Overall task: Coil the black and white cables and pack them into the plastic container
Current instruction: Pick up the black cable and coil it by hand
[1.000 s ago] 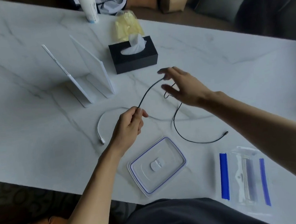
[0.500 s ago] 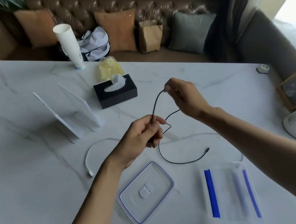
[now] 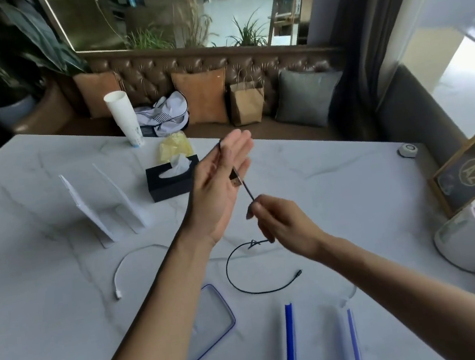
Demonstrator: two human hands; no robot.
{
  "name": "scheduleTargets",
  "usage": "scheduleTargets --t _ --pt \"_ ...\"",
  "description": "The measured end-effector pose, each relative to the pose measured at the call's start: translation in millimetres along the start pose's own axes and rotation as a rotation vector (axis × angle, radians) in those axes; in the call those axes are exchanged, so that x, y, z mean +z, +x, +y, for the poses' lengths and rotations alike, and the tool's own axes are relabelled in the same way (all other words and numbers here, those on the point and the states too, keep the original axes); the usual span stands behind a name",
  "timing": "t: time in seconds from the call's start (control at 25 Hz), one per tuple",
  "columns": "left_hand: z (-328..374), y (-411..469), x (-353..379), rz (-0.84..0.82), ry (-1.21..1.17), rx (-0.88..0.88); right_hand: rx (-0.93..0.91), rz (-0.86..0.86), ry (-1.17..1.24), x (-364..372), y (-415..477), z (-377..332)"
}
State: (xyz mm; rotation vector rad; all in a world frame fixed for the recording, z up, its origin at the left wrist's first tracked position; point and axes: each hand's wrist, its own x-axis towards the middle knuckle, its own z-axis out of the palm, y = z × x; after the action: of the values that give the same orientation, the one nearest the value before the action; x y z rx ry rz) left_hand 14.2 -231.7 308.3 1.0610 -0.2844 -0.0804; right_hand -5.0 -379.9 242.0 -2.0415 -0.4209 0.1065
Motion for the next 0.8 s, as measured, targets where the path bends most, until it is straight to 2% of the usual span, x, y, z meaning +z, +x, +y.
scheduleTargets --t 0.2,0.28,0.36,0.44,0.56,0.8 --pt "7 4 6 0.093 0.154 0.071 -0.143 -0.234 -0.316 -34 -34 0" --pt "11 3 -1 0.057 0.285 0.043 -0.225 -0.215 -0.458 -46 -35 -12" --pt "20 3 -9 -0.012 0.397 -0.017 -0.344 -0.113 -0.526 -60 -32 -35" --pt "32 2 -15 -0.099 0.450 -0.093 -0.436 -0.014 -0.497 -75 -26 -64" --pt "52 -4 -16 -0.250 0.393 -0.186 -0.531 0.093 -0.446 -91 -12 -105" --pt "84 -15 -12 -0.580 0.293 -0.259 -0.508 0.121 -0.167 -103 19 -156"
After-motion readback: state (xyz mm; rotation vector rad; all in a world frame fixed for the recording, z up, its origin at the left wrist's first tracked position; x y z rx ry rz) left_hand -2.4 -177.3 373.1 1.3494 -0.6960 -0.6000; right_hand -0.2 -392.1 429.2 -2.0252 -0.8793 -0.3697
